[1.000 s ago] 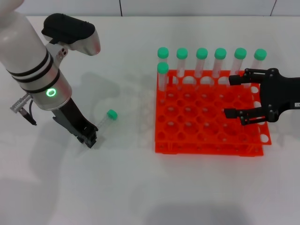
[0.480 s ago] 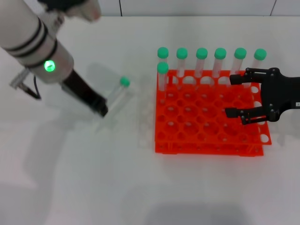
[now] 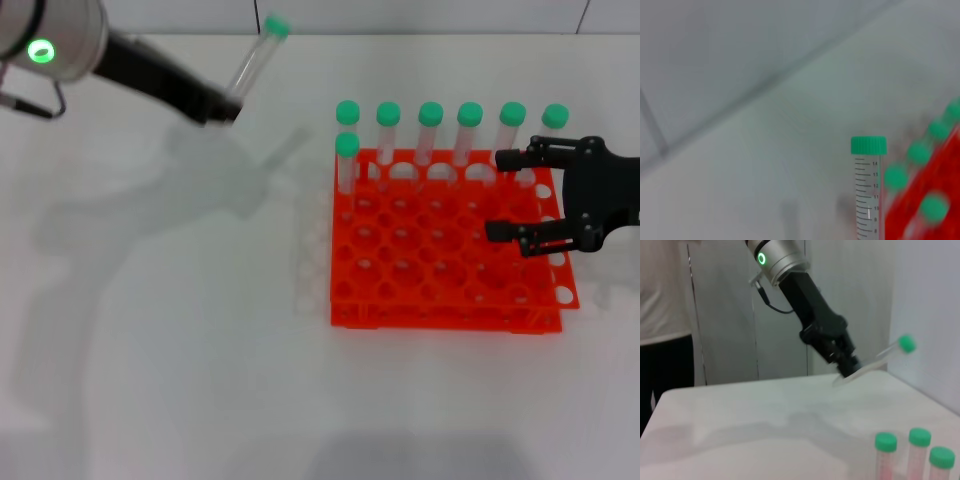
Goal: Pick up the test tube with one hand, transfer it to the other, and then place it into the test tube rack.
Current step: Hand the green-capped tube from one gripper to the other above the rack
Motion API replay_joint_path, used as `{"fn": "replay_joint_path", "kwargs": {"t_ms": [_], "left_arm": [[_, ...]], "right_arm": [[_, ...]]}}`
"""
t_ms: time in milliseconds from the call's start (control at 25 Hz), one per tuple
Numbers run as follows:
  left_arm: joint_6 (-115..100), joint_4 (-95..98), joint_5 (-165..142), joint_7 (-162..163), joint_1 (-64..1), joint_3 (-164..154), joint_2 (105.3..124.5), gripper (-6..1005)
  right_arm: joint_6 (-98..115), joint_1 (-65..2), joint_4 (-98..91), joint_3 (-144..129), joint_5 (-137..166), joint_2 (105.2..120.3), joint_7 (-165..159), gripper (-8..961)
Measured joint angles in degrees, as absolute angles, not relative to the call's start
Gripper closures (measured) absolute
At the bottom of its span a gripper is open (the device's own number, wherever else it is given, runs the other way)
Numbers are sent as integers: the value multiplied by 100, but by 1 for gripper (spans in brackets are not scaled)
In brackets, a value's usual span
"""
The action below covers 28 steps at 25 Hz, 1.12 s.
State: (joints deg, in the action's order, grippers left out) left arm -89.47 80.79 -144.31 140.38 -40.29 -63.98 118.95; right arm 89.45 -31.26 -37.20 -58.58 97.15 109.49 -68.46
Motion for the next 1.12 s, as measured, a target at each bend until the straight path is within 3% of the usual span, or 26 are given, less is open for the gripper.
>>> {"fn": "replay_joint_path", "kwargs": {"t_ms": [400,440,800,880,1120], "left_arm": [[-8699,7107,-11676,10907,-3778,-5445,11763,814],[-8733,6371,-11230,10314,-3974,-5448,11590,814],[-8746,3258,-10878,8395,-5126,-5298,11012,814],[-8711,2904,-10935,8209,-5272,-5305,10980,814],[-8753,2872,-11145,8170,-5384,-5331,11120,814]], "right_arm": [[9206,-3120,-3778,-5564,9585,11085,-6870,85],[9220,-3122,-3780,-5564,9549,11090,-6887,85],[9244,-3125,-3803,-5457,9345,11084,-7083,85],[9240,-3122,-3831,-5334,9344,11061,-7128,85],[9317,-3101,-3848,-4823,9340,10952,-7467,84]]}}
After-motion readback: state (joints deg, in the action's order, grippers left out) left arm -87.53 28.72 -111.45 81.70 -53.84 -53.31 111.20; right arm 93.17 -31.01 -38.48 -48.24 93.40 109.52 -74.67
